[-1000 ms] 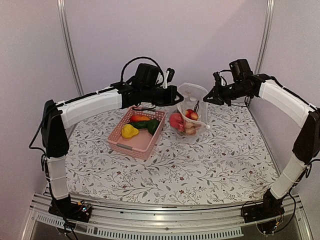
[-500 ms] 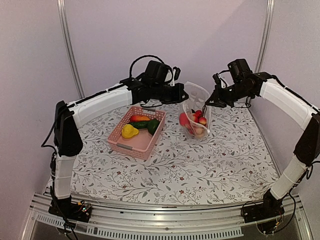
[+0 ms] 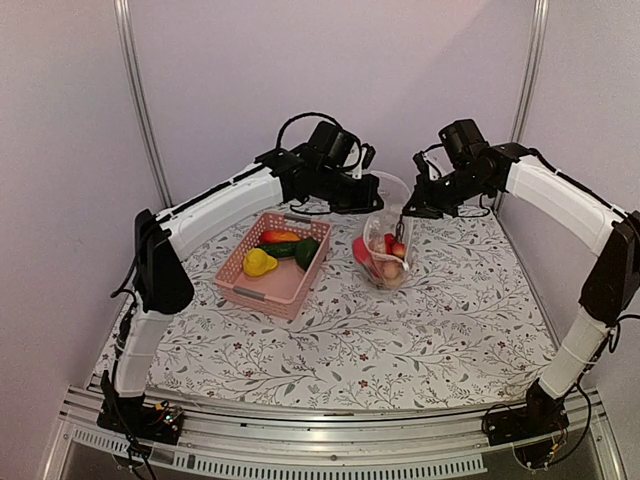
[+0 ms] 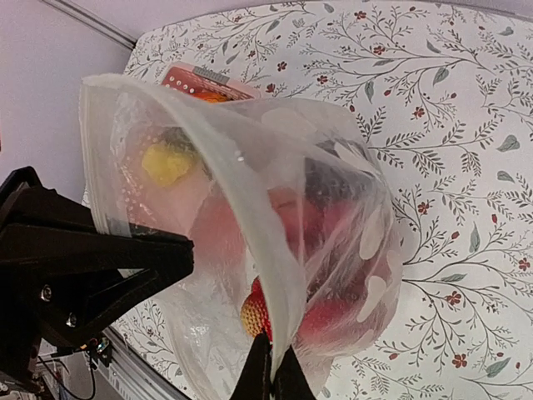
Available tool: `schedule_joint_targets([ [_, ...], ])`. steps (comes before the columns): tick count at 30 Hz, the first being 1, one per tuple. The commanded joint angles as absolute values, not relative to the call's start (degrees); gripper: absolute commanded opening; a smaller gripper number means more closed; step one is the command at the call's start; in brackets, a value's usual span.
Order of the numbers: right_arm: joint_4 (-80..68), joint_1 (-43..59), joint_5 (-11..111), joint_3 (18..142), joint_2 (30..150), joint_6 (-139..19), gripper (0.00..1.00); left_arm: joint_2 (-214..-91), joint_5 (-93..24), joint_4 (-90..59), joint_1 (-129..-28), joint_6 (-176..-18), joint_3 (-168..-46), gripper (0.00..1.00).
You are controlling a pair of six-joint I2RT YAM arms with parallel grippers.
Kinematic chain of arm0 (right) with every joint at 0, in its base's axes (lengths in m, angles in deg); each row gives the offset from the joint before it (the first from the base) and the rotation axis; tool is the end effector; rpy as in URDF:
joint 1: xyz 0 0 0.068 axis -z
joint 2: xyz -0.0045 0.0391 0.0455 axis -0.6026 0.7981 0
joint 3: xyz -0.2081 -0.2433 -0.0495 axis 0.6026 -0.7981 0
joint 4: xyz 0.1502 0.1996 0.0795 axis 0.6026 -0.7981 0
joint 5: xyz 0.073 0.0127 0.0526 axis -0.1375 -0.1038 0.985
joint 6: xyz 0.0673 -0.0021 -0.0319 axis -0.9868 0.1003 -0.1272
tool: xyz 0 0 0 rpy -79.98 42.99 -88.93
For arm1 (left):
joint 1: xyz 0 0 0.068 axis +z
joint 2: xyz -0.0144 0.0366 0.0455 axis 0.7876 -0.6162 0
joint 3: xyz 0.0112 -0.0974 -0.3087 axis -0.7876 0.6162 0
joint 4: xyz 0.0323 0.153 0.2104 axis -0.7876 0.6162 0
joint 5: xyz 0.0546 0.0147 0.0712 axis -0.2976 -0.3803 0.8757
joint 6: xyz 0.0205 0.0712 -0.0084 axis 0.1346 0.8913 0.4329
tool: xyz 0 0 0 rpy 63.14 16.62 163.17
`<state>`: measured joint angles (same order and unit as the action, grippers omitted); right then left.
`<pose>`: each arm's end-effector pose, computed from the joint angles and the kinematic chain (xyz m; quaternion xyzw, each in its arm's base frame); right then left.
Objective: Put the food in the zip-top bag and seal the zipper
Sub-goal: Adjust the zipper food storage bag at the center of the board, then pick up the fake fruit from the bin.
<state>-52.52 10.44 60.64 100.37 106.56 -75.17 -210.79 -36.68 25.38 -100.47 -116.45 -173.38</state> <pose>0.3460 0.1953 0.3801 -0.0939 0.9211 0.2778 0.2561 0.3822 -0.4493 0.3491 0.1741 0.8626 -0.3613 0.3083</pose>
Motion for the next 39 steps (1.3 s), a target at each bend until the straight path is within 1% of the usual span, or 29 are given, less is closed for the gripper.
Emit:
schedule_joint_targets([
  [1, -46.9, 10.3, 58.7, 94.6, 103.2, -75.5, 0.0, -206.4, -36.0, 24.7, -100.2, -117.9, -165.7, 0.0],
  [3, -54.5, 11.4, 65.3, 100.3, 108.5, -74.5, 0.0, -207.8, -37.9, 29.3, -98.9, -118.5, -170.2, 0.01],
  [4, -55.9, 10.2, 64.0, 104.1, 110.8, -74.0, 0.0, -207.3, -35.8, 30.7, -99.2, -116.6, -172.2, 0.09],
  [6, -52.9, 8.5, 59.2, 105.9, 109.2, -73.3, 0.0, -204.2, -32.4, 29.4, -99.7, -113.6, -170.0, 0.32],
  [8, -49.5, 9.7, 59.0, 102.6, 106.0, -74.0, 0.0, -200.9, -31.4, 27.5, -98.9, -113.2, -165.0, 0.48],
  [9, -49.6, 11.2, 60.3, 102.4, 105.8, -74.2, 0.0, -199.5, -30.6, 27.5, -98.5, -112.9, -163.4, 0.53],
  [12, -51.8, 12.7, 64.5, 103.9, 108.8, -73.8, 0.0, -194.8, -26.8, 31.4, -98.1, -109.1, -160.4, 0.63],
  [14, -51.6, 12.8, 65.1, 103.7, 109.4, -73.4, 0.0, -189.9, -22.7, 32.9, -98.0, -106.9, -154.7, 0.69],
  [16, -51.4, 12.8, 65.6, 103.5, 109.7, -73.3, 0.0, -184.3, -20.1, 31.7, -97.2, -105.8, -146.4, 0.75],
  [20, -51.2, 12.8, 66.8, 103.4, 110.2, -73.1, 0.0, -177.1, -20.5, 29.3, -92.8, -106.4, -133.3, 0.83],
  [22, -51.1, 12.8, 67.2, 103.3, 110.3, -73.1, 0.0, -176.6, -20.6, 30.1, -90.0, -107.3, -129.9, 0.85],
  [24, -51.0, 12.8, 67.4, 103.0, 110.2, -73.0, 0.0, -178.2, -19.6, 32.0, -87.3, -108.9, -128.5, 0.85],
  [27, -50.9, 12.8, 67.8, 102.4, 110.2, -72.9, 0.0, -181.3, -20.8, 33.6, -84.0, -111.7, -127.4, 0.85],
  [31, -50.4, 12.8, 68.3, 101.5, 109.8, -73.0, 0.0, -185.8, -19.5, 34.9, -82.4, -115.9, -127.9, 0.85],
  [32, -50.1, 12.8, 68.3, 101.2, 109.7, -73.1, 0.0, -186.9, -19.0, 34.5, -82.4, -116.8, -128.1, 0.96],
  [33, -50.0, 12.8, 68.5, 100.9, 109.4, -73.2, 0.0, -188.1, -18.8, 34.3, -82.2, -117.3, -128.7, 0.99],
  [39, -49.1, 12.8, 69.3, 99.4, 108.6, -73.7, 0.0, -196.1, -17.8, 35.7, -81.3, -119.7, -134.3, 0.99],
])
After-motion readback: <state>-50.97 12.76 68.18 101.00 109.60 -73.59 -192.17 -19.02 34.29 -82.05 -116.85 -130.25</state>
